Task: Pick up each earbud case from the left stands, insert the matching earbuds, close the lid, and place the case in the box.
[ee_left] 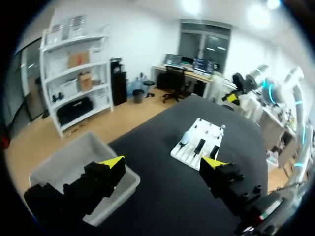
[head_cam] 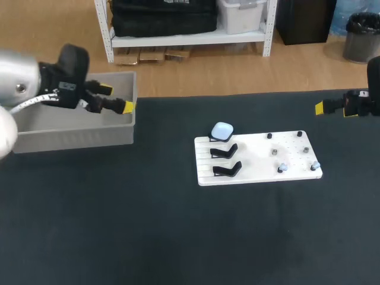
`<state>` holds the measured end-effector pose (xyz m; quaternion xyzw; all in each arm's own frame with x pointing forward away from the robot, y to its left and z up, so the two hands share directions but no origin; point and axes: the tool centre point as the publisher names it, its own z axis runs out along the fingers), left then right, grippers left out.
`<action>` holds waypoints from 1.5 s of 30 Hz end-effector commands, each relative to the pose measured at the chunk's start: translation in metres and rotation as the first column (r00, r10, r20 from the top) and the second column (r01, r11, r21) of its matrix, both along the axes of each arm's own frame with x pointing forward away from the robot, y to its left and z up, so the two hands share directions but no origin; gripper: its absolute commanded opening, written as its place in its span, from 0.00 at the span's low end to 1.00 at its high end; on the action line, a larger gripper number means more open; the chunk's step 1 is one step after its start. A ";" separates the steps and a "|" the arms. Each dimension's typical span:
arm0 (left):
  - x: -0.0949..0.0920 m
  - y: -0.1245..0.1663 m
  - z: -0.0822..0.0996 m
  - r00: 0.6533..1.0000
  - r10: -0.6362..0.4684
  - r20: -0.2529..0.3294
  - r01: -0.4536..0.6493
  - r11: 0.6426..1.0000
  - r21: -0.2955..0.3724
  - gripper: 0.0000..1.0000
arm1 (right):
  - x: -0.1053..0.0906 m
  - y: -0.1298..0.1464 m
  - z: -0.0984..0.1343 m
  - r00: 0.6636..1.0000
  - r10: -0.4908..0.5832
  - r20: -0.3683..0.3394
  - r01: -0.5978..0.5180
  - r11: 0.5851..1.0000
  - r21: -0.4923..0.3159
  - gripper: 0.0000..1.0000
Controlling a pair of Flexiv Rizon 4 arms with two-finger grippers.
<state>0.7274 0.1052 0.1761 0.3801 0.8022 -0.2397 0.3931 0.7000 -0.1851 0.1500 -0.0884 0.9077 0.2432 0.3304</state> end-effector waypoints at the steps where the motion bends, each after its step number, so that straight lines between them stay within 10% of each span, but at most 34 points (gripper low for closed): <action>1: 0.015 -0.013 -0.006 0.987 -0.157 -0.013 0.156 0.986 -0.058 1.00 | 0.000 0.000 0.000 1.000 0.000 0.000 0.000 1.000 0.000 1.00; 21: 0.013 -0.092 -0.044 0.872 -0.484 0.075 0.488 0.871 -0.048 1.00 | 0.000 0.000 0.000 1.000 0.000 0.000 0.000 1.000 0.000 1.00; 45: 0.024 -0.145 -0.098 0.742 -0.670 0.032 0.670 0.738 -0.087 1.00 | 0.000 0.000 0.000 1.000 0.000 0.000 0.000 1.000 0.000 1.00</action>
